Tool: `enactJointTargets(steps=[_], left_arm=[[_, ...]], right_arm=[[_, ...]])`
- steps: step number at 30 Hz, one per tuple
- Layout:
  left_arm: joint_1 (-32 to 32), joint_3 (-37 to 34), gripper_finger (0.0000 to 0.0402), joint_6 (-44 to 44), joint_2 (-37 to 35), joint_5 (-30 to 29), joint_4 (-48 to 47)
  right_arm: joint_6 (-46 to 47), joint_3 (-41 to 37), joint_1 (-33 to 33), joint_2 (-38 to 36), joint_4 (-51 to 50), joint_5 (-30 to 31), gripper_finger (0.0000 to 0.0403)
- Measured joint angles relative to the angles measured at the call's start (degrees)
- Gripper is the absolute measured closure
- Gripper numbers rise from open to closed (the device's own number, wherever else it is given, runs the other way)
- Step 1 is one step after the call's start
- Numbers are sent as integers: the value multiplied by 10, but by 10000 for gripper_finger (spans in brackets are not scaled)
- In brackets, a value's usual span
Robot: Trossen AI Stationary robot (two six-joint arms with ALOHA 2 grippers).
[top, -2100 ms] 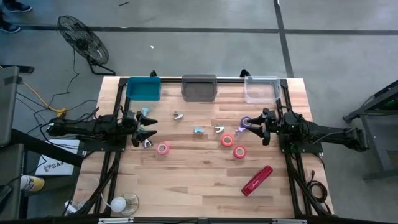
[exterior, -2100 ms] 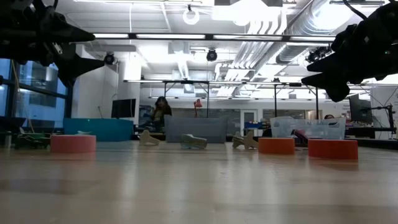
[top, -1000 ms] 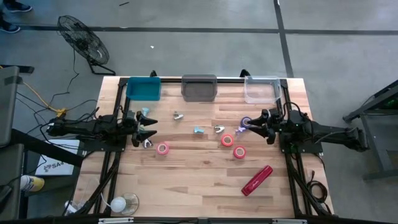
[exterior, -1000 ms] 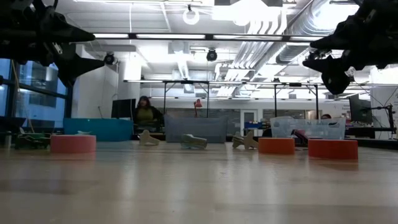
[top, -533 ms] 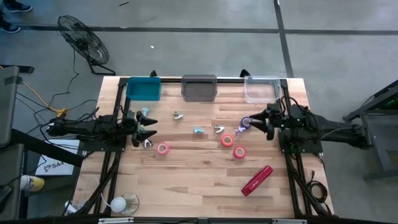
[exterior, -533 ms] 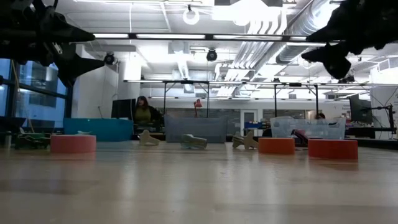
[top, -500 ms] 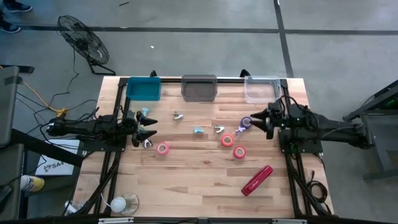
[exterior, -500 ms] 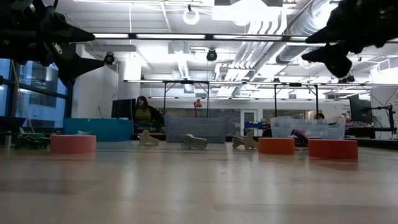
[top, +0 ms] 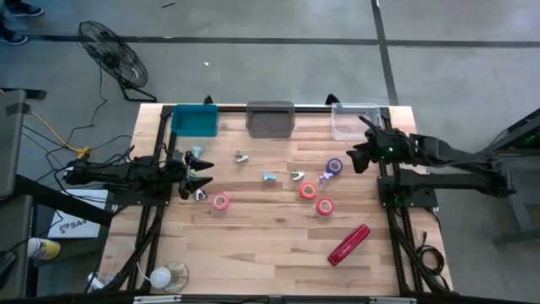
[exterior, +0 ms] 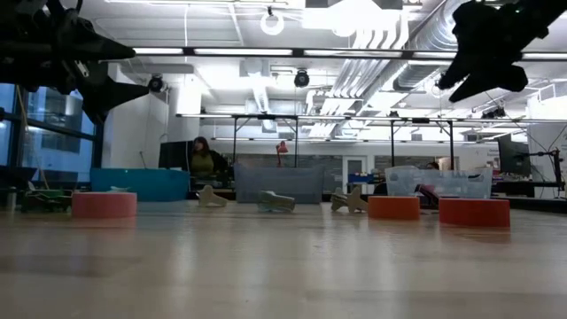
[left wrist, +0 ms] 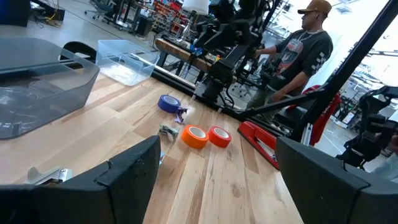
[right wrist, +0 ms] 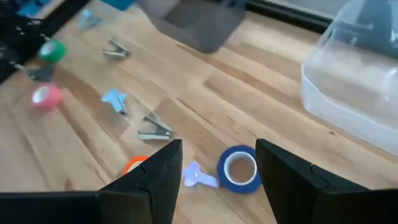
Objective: Pick and place Stapler, Stapler remover, tape
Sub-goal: Put the violet tape into the blue bin
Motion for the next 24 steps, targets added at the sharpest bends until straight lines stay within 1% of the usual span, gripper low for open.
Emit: enactJointTargets(steps=[4, 8, 13, 16, 20, 24], left_arm=[[0, 0, 90, 0, 0, 0, 0], [0, 0, 90, 0, 0, 0, 0], [0, 0, 90, 0, 0, 0, 0], [0, 0, 90, 0, 0, 0, 0], [0, 0, 90, 0, 0, 0, 0], [0, 0, 90, 0, 0, 0, 0]], right_arm=[[-7, 17, -20, 24, 2, -51, 208], [-7, 19, -31, 31, 29, -77, 208], [-4, 19, -31, 31, 97, -78, 208], [-4, 19, -31, 31, 121, -78, 208], [8, 19, -31, 42, 115, -73, 208], [75, 19, -31, 73, 90, -50, 208]])
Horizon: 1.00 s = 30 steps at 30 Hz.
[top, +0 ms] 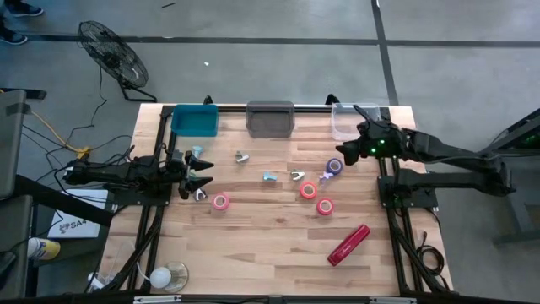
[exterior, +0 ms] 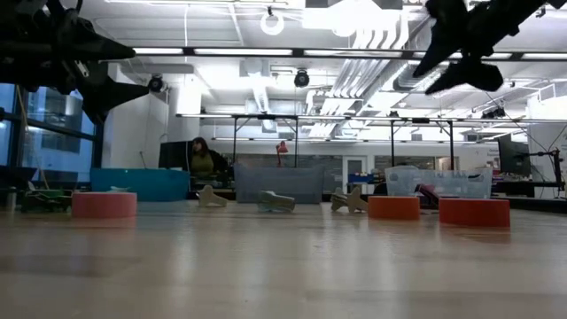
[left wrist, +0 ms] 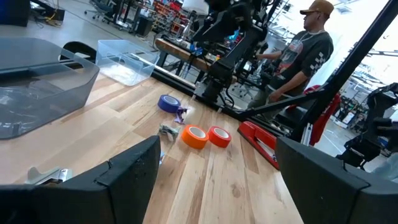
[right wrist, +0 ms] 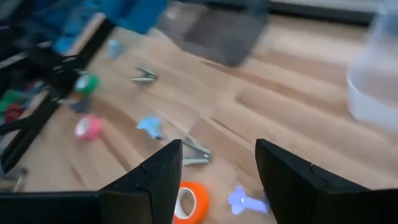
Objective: Pick and place Stapler, Stapler remover, tape
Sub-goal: Put the violet tape into the blue bin
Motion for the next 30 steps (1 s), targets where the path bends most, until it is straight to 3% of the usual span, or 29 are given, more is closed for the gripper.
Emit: enactJointTargets(steps=[7, 18, 30], left_arm=[[0, 0, 90, 0, 0, 0, 0], [0, 0, 90, 0, 0, 0, 0], [0, 0, 90, 0, 0, 0, 0]], right_arm=[[145, 0, 0, 72, -43, -5, 208], [260, 0, 0, 167, -48, 4, 208], [280, 0, -3, 236, -88, 29, 208]])
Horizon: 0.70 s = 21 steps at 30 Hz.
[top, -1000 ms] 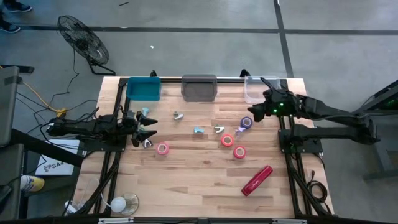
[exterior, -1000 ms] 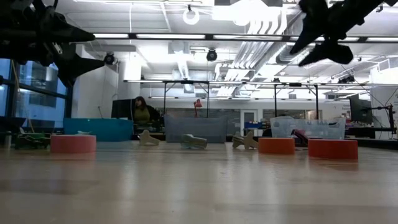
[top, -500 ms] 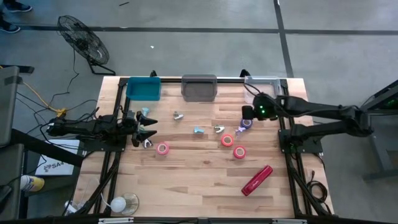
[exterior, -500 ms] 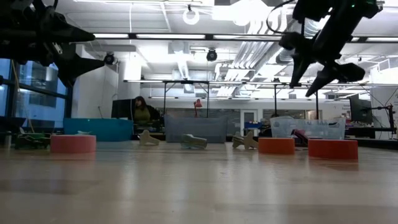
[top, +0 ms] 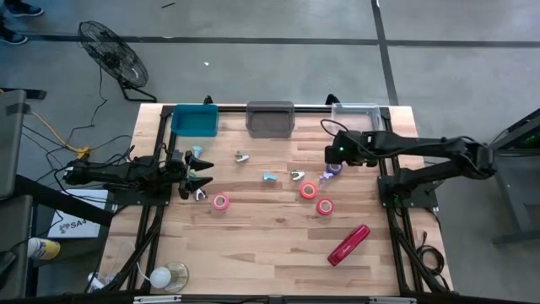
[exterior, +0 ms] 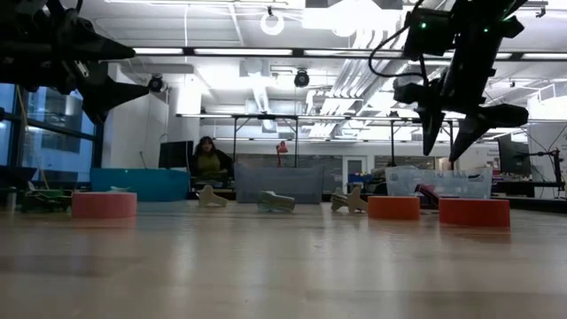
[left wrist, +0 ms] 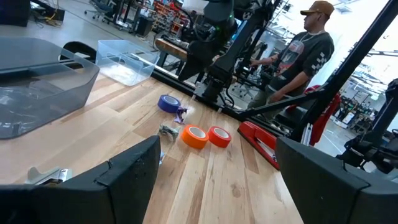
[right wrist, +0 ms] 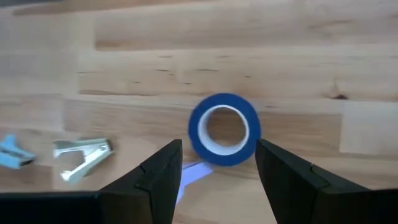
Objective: Pick and place Stapler, Stapler remover, tape
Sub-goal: Put the violet tape into the blue bin
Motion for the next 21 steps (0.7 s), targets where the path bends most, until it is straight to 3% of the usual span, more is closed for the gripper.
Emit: enactJointTargets(steps=[15, 21], left_arm=[[0, 0, 90, 0, 0, 0, 0], [0, 0, 90, 0, 0, 0, 0]], right_arm=[[-2, -1, -20, 88, -15, -32, 208], [0, -1, -20, 134, -13, -17, 208]])
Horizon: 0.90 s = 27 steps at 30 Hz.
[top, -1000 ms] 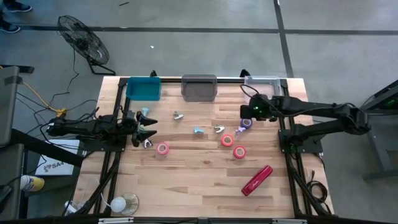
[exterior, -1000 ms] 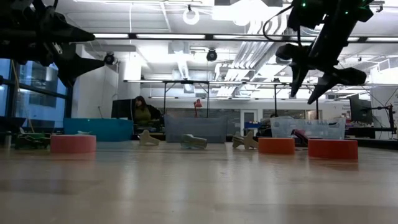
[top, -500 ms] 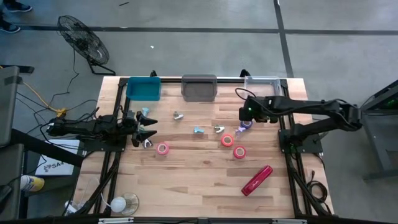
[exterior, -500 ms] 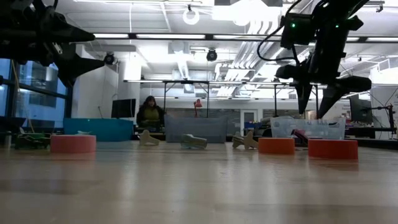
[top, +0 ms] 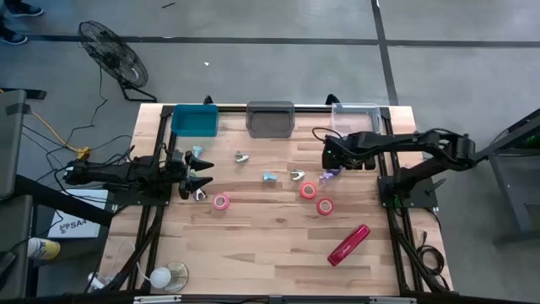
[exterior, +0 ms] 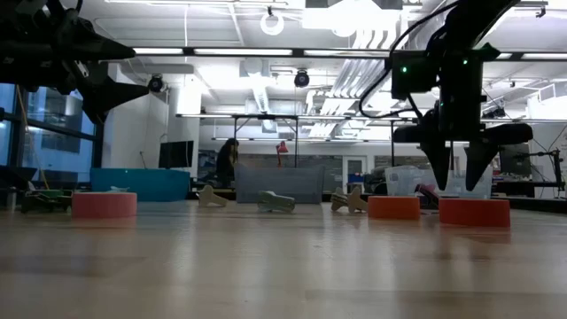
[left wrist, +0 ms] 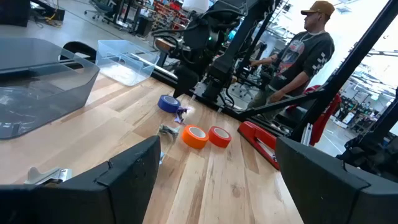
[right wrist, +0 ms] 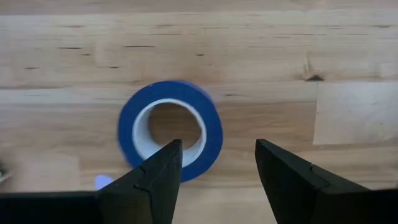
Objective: Pick and place Stapler, Stapler remover, tape
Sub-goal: Put the violet tape into the blue bin
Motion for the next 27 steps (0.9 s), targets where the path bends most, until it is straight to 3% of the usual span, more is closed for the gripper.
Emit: enactJointTargets(steps=[9, 27], left_arm=[[0, 0, 90, 0, 0, 0, 0], [0, 0, 90, 0, 0, 0, 0]], right_arm=[[-2, 0, 0, 56, 21, -4, 208], [-37, 0, -33, 60, 42, -8, 208]])
